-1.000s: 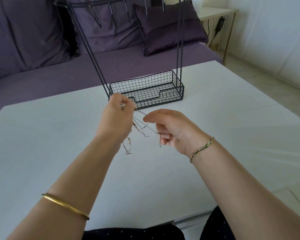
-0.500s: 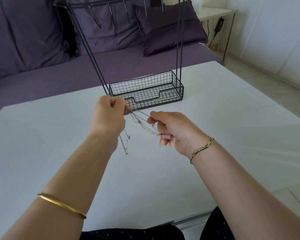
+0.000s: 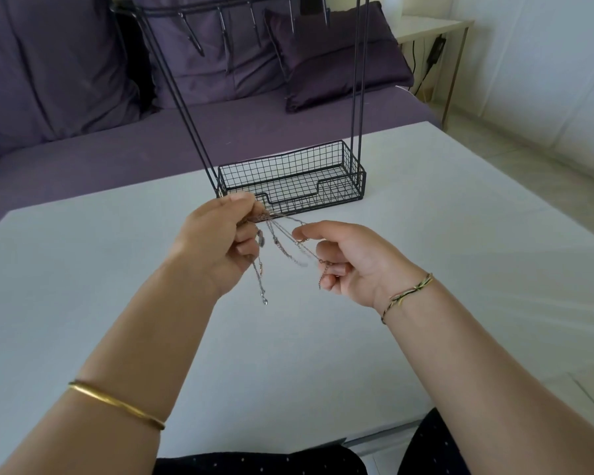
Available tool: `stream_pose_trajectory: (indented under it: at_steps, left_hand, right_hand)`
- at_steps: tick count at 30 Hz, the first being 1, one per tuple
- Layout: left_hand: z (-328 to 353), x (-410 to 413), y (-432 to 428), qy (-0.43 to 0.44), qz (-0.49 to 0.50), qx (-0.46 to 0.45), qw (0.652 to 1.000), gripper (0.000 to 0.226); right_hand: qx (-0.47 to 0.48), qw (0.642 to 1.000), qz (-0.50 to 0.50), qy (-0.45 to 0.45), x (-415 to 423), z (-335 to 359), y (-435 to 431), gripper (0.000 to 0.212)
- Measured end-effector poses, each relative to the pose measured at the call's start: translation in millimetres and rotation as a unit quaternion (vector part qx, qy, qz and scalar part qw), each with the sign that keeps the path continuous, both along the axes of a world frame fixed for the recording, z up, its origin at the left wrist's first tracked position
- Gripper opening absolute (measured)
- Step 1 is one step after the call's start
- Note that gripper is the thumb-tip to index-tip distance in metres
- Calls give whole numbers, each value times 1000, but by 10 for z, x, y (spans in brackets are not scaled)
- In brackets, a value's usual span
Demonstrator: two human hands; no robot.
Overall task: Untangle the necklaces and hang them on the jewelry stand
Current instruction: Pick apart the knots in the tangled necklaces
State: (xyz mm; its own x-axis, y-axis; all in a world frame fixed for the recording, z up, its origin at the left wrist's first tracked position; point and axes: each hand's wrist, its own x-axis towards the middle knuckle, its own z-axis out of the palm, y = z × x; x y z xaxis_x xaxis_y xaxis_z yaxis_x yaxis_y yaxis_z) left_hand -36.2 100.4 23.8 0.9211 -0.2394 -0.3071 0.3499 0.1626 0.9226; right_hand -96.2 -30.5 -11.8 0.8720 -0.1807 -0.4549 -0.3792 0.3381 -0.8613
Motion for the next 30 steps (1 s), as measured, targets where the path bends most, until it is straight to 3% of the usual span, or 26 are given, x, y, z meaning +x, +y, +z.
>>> stream_pose_trajectory:
  at_steps: [3,5,8,11,14,16,22,30]
  left_hand:
    - [15,3,21,35,-30,-52,998,18]
    - [29,0,23,40,-41,-39,998,11]
    - [25,-44,-5,-57,-45,166,984,11]
    - [-37,-85,-51,-205,-33,350,914,19]
    - [-82,-85,-65,-284,-18,424,860,17]
    - [-93,-78,-63,-299,-20,436,848,16]
    - [-68,-78,-58,-270,-25,389,881,12]
    - [-49,-119,-78,-211,-69,385,896,42]
  right_hand:
    - [8,1000,-1,10,1,-5,-6,18]
    - [8,1000,-7,15,0,0,-6,22]
    - [6,999,-23,23,1,4,-9,26]
    - [-8,999,-31,25,14,4,1,27]
    - [-32,999,-33,20,25,2,14,25]
    - [-48,998,-33,20,18,-4,13,23]
    - [-59,997,-34,27,8,2,3,10]
    - [-50,998,-13,23,19,-1,27,4]
